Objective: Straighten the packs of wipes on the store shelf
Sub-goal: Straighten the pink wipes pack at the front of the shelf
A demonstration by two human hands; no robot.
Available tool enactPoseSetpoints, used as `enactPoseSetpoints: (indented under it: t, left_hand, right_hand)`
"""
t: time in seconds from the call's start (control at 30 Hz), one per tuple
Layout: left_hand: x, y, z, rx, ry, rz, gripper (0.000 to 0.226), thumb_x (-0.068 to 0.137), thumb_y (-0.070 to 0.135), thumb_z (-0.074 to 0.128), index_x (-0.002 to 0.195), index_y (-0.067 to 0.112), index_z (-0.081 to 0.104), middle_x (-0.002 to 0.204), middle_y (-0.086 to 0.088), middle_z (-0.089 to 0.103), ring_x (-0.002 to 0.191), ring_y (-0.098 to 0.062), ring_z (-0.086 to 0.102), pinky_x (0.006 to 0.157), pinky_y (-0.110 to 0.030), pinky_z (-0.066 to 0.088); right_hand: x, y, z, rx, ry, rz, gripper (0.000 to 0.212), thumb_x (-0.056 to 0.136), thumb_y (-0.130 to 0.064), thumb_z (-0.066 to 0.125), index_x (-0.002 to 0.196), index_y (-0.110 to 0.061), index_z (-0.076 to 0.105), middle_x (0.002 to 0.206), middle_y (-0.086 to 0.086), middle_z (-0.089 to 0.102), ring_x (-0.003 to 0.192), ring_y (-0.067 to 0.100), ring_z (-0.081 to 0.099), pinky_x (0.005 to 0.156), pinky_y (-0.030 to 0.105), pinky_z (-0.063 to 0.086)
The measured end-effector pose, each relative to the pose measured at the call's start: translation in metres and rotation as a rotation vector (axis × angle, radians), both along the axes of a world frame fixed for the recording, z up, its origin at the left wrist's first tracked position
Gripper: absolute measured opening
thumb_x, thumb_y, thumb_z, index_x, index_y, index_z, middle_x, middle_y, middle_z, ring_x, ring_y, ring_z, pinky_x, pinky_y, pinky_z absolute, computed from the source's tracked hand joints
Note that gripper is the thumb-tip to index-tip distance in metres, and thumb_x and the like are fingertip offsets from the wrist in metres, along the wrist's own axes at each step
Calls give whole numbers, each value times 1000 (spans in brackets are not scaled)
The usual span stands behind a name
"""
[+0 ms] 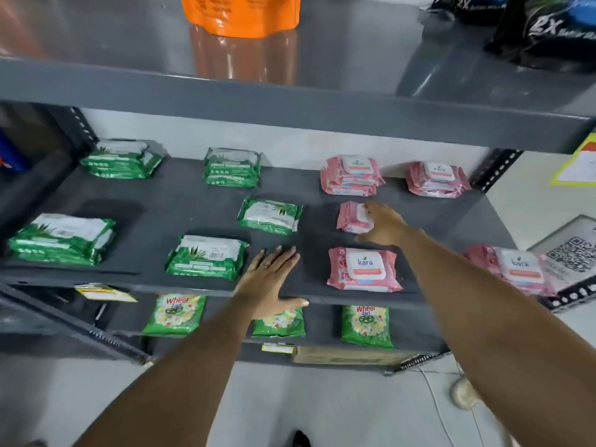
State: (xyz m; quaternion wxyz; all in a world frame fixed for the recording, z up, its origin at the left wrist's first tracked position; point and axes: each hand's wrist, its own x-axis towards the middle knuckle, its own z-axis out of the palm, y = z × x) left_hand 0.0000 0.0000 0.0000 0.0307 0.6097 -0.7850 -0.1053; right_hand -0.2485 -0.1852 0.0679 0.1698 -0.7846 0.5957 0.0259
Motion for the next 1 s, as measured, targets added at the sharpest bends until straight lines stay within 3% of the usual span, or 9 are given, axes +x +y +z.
enactPoseSetpoints:
  t: [0.1, 0.2, 0.4, 0.63, 0.8, 1.0]
  left_hand:
    - [-1, 0, -1, -40, -52, -17, 107, 73, 89, 16, 153, 20, 2, 161, 5, -5, 147, -16, -7, 118, -43, -7]
    - [0, -2, -4, -47, -63, -25, 106, 72, 89, 14, 153, 21, 1, 162, 5, -6, 146, -15, -9, 118, -42, -8]
    - [1, -1, -9, -57, -56, -21, 104, 75, 88, 16, 153, 21, 2, 162, 5, -4, 147, -16, -8, 118, -43, -6]
    - [1, 2, -7, -65, 29, -8, 101, 77, 86, 26, 153, 23, 5, 161, 9, -2, 146, -11, -9, 119, -42, -5]
    - [1, 1, -5, -49, 12, -3, 100, 78, 86, 28, 153, 24, 4, 161, 10, -2, 146, -11, -9, 119, -42, -6]
    - [1, 1, -4, -60, -6, -11, 101, 77, 87, 25, 153, 24, 5, 161, 9, 0, 146, -12, -7, 119, -42, -6]
  right_hand:
    - [6, -6, 2, -5, 72, 12, 93, 67, -38, 81, 143, -16, 31, 148, 11, 38, 132, 37, 42, 108, 54, 37]
    - [10, -9, 4, -12, 78, -21, 85, 63, -34, 85, 133, -15, 41, 137, 11, 47, 122, 36, 48, 99, 51, 45]
    - [-1, 5, 38, 80, -144, -84, 79, 58, -37, 88, 124, -16, 48, 118, 3, 58, 104, 26, 58, 85, 37, 51]
    - [-23, 80, 61, 13, -180, 157, 78, 50, -38, 89, 116, -21, 51, 106, -5, 57, 96, 17, 56, 83, 36, 49]
    - [-16, 107, 46, -61, -54, 173, 83, 54, -45, 86, 124, -22, 47, 118, -2, 55, 109, 21, 49, 90, 42, 47]
    - [-17, 118, 46, -68, -113, 104, 99, 56, -60, 80, 139, -24, 39, 140, 1, 46, 129, 28, 41, 102, 50, 42]
